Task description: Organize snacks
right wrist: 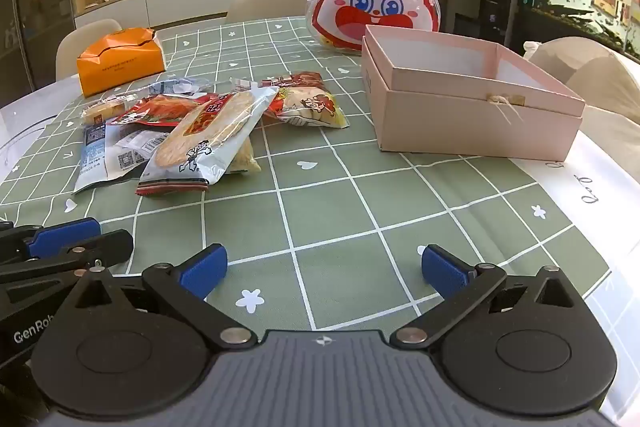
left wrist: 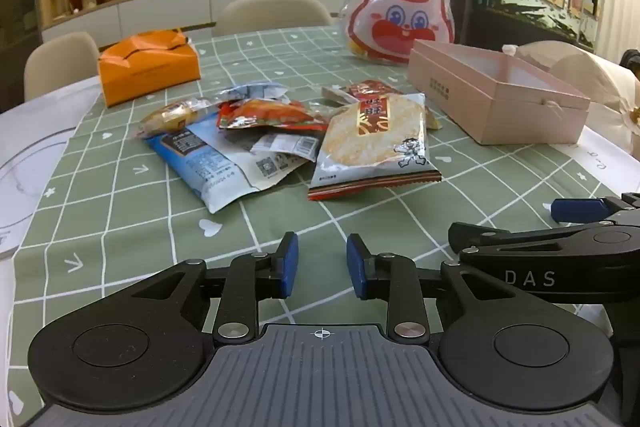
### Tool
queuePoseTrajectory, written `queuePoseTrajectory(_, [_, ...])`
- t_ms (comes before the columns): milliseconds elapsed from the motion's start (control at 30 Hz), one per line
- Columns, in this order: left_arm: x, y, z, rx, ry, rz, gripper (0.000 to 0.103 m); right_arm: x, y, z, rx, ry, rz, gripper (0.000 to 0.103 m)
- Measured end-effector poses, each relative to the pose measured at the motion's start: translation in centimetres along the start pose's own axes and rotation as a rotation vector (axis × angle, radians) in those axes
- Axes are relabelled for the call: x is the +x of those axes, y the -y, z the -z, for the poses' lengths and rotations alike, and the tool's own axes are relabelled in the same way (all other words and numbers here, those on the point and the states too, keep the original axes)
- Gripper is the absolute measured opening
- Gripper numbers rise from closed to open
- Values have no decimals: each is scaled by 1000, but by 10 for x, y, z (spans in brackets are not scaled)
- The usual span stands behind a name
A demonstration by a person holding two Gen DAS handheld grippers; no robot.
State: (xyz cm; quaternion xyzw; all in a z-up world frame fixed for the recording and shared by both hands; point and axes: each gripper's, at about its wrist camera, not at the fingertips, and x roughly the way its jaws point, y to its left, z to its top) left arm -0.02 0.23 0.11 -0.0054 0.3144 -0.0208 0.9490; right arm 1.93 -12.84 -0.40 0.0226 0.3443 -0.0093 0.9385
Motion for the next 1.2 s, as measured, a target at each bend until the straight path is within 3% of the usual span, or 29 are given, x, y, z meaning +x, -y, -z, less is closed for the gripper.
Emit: queuePoseTrajectory(1200, [0, 1, 0, 16, -3, -12, 31, 0, 0, 0, -2, -2, 2, 103])
